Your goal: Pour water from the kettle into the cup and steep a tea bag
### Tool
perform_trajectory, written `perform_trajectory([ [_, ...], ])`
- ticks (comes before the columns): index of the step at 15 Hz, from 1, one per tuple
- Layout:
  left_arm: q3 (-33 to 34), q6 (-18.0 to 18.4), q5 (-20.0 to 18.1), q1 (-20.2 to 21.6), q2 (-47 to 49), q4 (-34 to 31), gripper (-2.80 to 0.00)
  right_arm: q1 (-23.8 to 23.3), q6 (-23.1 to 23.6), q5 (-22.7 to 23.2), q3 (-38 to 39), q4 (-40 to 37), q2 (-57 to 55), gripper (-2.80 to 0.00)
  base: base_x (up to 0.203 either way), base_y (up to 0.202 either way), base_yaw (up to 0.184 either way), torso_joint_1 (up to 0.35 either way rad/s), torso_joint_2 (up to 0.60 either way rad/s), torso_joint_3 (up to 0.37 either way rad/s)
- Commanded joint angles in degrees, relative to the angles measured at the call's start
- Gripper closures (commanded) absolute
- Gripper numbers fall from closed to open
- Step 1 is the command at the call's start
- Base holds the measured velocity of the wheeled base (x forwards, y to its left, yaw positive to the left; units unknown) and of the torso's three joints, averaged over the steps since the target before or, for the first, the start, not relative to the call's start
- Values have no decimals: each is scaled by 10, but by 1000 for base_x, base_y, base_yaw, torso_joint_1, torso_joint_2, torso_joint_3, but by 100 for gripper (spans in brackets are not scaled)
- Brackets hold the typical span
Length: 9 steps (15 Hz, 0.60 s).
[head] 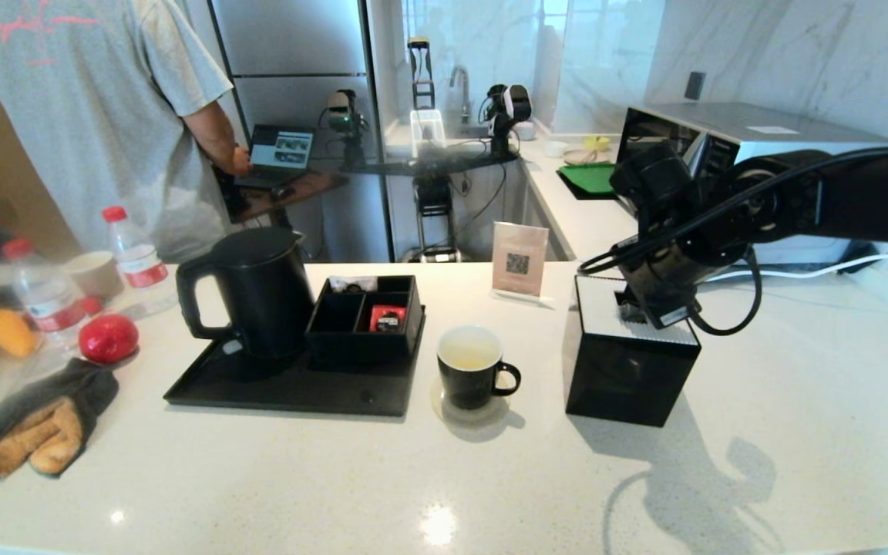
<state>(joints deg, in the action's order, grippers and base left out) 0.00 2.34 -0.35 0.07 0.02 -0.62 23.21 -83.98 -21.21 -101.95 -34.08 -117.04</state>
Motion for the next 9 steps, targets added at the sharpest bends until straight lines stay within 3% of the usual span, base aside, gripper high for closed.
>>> perform_trajectory([
  [1, 0, 0, 0, 0, 0, 0, 0, 0, -5, -1, 0, -2, -3, 0, 0, 0, 0, 0, 0, 0],
  [9, 0, 0, 0, 0, 0, 0, 0, 1, -6, -1, -1, -1, -13, 0, 0, 0, 0, 0, 0, 0],
])
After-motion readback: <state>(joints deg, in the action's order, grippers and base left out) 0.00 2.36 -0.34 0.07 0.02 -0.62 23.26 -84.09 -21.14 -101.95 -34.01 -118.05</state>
